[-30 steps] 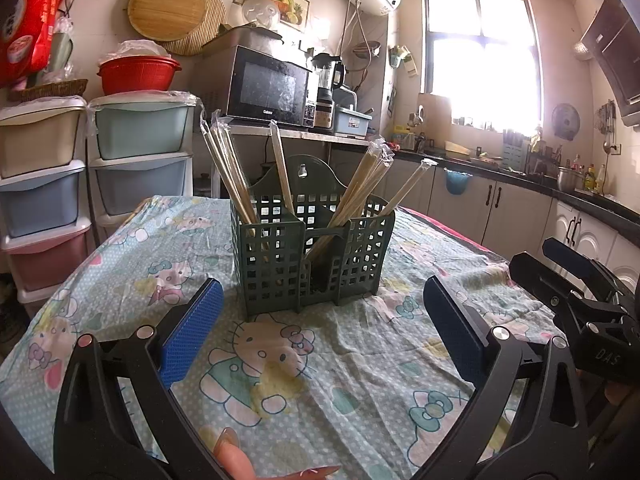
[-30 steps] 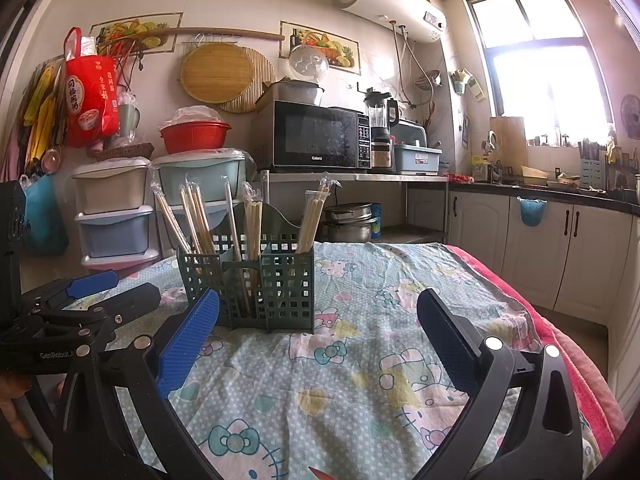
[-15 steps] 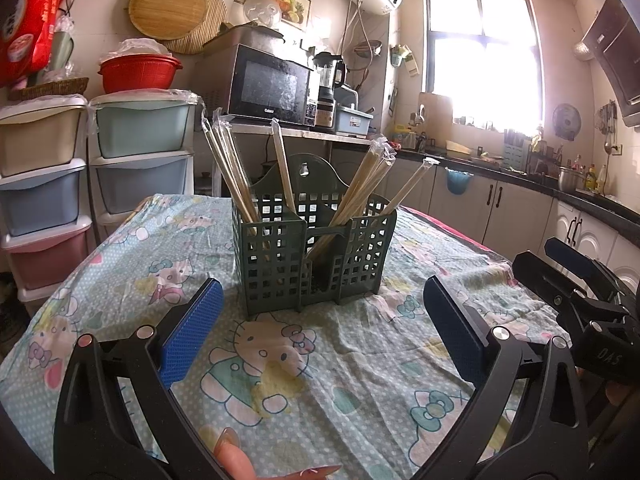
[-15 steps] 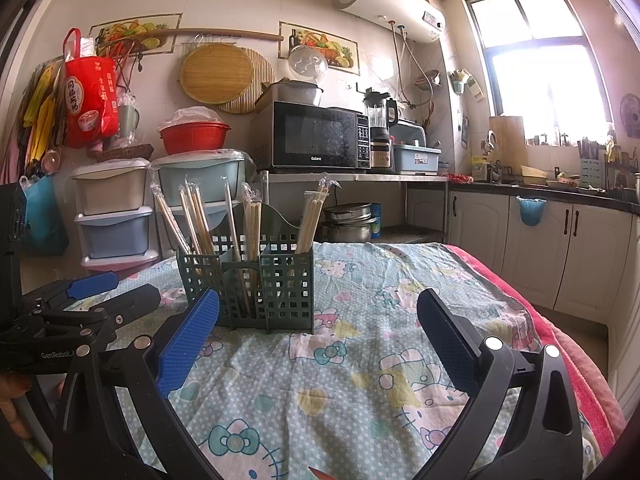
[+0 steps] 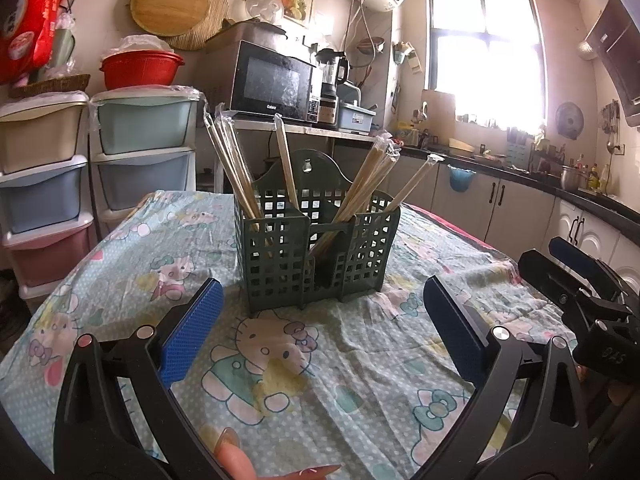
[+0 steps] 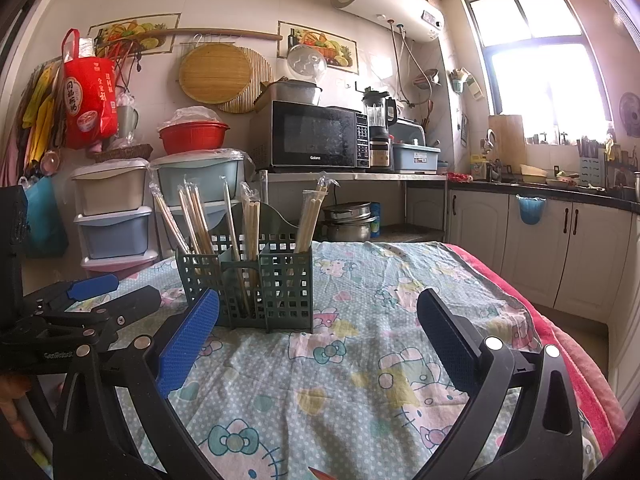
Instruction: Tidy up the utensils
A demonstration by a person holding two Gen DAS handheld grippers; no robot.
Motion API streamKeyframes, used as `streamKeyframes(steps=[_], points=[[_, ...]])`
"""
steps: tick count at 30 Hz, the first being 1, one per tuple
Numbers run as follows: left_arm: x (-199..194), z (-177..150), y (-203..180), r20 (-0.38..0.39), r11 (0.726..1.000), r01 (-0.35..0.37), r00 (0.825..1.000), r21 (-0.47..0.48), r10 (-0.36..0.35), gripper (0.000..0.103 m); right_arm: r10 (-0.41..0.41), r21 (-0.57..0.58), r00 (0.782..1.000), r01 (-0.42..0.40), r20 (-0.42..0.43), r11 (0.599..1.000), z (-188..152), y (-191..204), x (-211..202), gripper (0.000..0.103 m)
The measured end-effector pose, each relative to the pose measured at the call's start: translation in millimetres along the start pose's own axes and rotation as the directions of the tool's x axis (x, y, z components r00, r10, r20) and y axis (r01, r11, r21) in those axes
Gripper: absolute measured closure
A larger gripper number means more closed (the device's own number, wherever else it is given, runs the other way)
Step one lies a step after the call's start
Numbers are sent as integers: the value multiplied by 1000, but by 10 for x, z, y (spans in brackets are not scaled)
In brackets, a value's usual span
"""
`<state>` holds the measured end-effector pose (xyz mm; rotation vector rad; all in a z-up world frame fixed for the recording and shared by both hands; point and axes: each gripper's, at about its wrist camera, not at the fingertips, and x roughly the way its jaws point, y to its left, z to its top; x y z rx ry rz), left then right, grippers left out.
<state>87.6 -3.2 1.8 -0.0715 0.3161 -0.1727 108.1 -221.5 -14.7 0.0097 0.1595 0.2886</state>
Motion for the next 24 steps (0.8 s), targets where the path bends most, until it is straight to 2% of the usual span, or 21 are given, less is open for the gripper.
streamKeyframes(steps=[10, 14, 20, 22, 24], points=[[81, 0, 34, -38, 1000, -13, 999, -15, 13, 10, -9, 12, 1000, 9, -11, 1000, -12, -11, 11, 6], [127, 4, 12, -63, 997, -80, 995, -7, 79, 11, -12, 17, 1000, 12, -11, 1000, -1, -13, 13, 6], [106, 13, 41, -57, 996, -84, 995, -19, 83, 10, -21, 29, 1000, 22, -15, 999, -1, -25, 13, 6], [139, 37, 77, -77, 994, -101, 992, -35, 98, 10, -23, 35, 999, 25, -33, 999, 20, -48, 37, 6], [210, 96, 193, -136, 990, -134, 983, -48, 126, 10, -59, 33, 996, 61, -66, 998, 56, -120, 97, 6]])
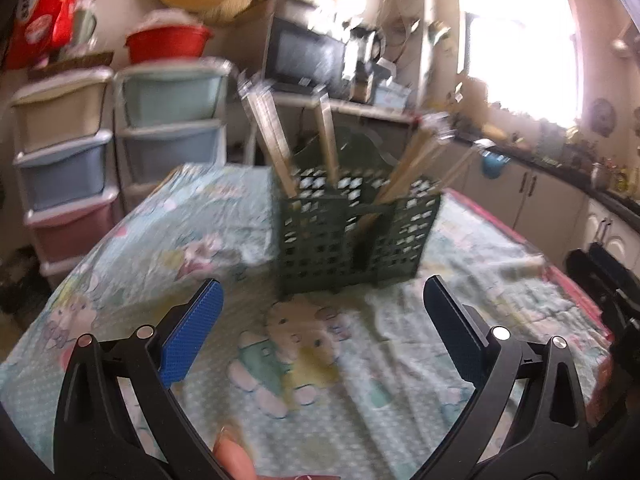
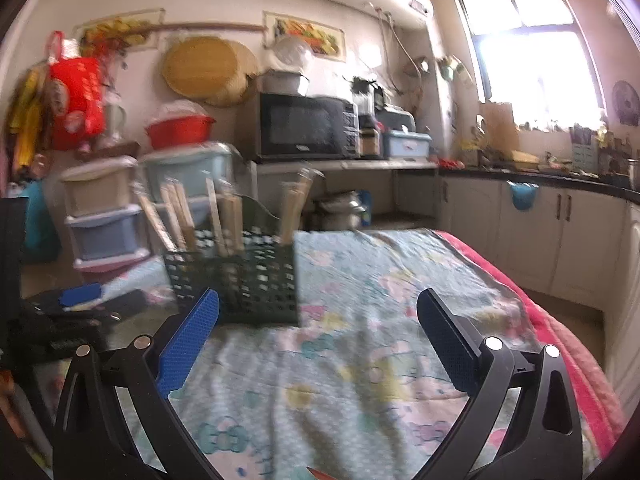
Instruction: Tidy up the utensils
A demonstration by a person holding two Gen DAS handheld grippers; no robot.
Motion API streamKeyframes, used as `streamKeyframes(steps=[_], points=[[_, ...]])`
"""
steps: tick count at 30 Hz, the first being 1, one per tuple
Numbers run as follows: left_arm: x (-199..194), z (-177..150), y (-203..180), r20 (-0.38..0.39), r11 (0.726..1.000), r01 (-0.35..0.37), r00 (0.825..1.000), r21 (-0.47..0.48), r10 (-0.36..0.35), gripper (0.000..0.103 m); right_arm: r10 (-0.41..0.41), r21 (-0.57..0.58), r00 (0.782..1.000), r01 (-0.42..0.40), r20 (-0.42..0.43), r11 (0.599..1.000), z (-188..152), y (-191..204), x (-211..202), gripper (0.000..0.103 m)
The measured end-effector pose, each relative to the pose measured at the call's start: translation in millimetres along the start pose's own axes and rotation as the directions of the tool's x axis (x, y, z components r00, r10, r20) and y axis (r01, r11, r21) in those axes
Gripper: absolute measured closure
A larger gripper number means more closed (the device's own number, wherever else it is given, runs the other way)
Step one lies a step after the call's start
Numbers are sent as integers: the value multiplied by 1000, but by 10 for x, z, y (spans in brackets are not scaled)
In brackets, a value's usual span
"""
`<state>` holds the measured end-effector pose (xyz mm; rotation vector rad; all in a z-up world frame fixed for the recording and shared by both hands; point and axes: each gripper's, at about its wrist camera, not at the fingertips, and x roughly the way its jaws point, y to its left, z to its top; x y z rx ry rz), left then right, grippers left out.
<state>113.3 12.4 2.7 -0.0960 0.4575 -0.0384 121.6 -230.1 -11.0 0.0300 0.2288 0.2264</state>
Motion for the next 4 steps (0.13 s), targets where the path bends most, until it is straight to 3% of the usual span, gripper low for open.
streamKeyframes(steps=[2, 4], points=[[118, 124, 266, -77, 997, -67, 995, -42, 63, 10, -91, -39, 994, 88, -56, 995, 79, -116, 129, 6], [221, 215, 570, -122, 990, -126, 986, -60, 118, 10, -224, -94, 966, 213, -133, 973, 146, -286, 347, 6]])
